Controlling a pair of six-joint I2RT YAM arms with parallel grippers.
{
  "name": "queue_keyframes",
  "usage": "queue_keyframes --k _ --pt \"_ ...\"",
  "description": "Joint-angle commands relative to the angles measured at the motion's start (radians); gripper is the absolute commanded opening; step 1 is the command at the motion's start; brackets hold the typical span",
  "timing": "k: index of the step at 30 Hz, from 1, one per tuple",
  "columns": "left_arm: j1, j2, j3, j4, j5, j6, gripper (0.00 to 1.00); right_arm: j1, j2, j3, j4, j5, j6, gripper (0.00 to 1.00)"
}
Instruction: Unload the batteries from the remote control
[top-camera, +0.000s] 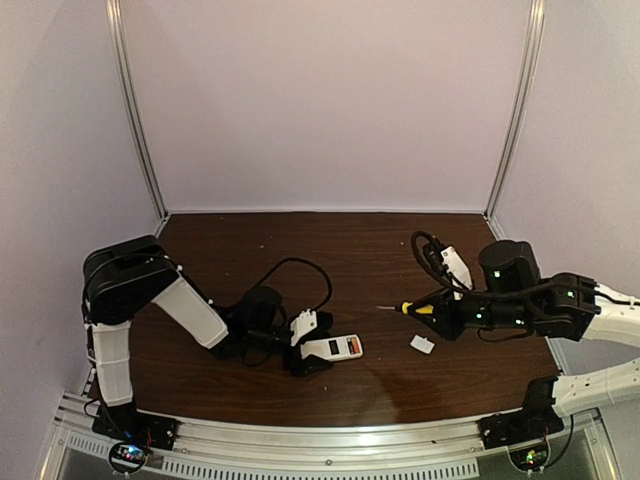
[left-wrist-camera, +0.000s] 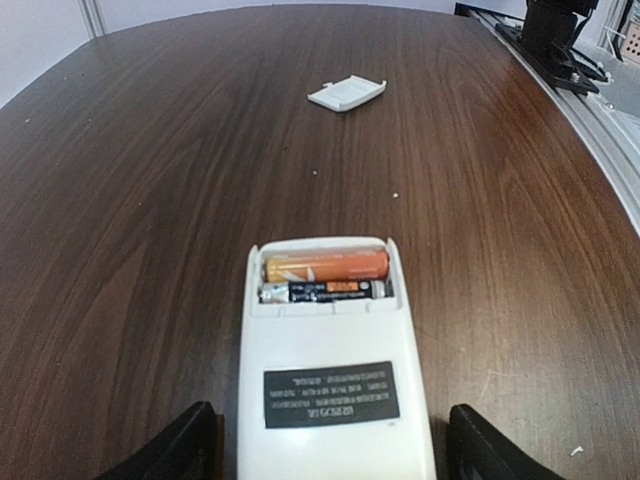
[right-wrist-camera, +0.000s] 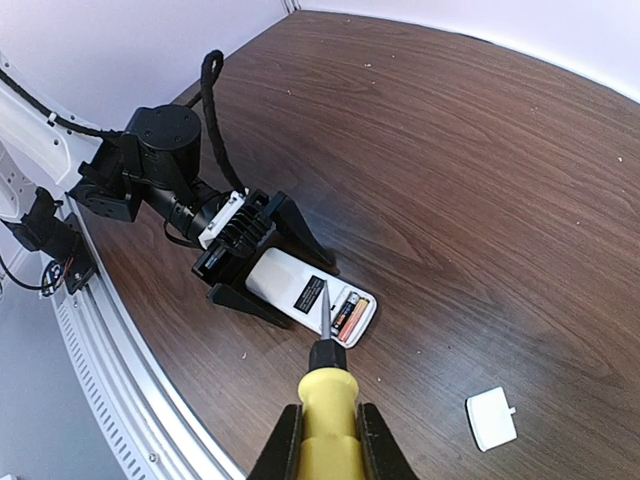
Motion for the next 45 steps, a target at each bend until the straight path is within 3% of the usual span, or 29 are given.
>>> queue_keyframes --k 1,11,18,26,27,35,45 --pt "0.006 0.031 0.033 -0.041 0.012 0.039 0.79 -0.006 -0.021 -0.015 -0.016 0.03 0.022 0.0" --pt "-0.003 -0.005 0.014 -0.049 0.01 0.063 0.32 -0.005 -0.023 -0.013 -0.016 0.027 0.022 0.0" --pt "-0.116 -0.098 -0.038 -0.049 -0.237 0.143 0.22 -0.005 -0.022 -0.004 -0.025 0.029 -0.007 0.0" --pt "-0.147 -0.159 -0.067 -0.008 -0.273 0.166 0.07 -0.006 0.004 0.006 -0.026 0.067 -0.045 0.0" --pt "-0.149 -0.167 -0.063 -0.025 -0.276 0.176 0.01 -0.004 0.008 0.007 -0.023 0.065 -0.049 0.0" --pt "-0.15 -0.19 -0.003 -0.254 -0.157 0.271 0.0 0.032 0.081 0.023 -0.005 0.037 -0.075 0.0" --pt "-0.15 -0.278 -0.105 -0.217 -0.052 0.364 0.0 0.133 0.17 0.073 -0.036 -0.026 -0.145 0.0"
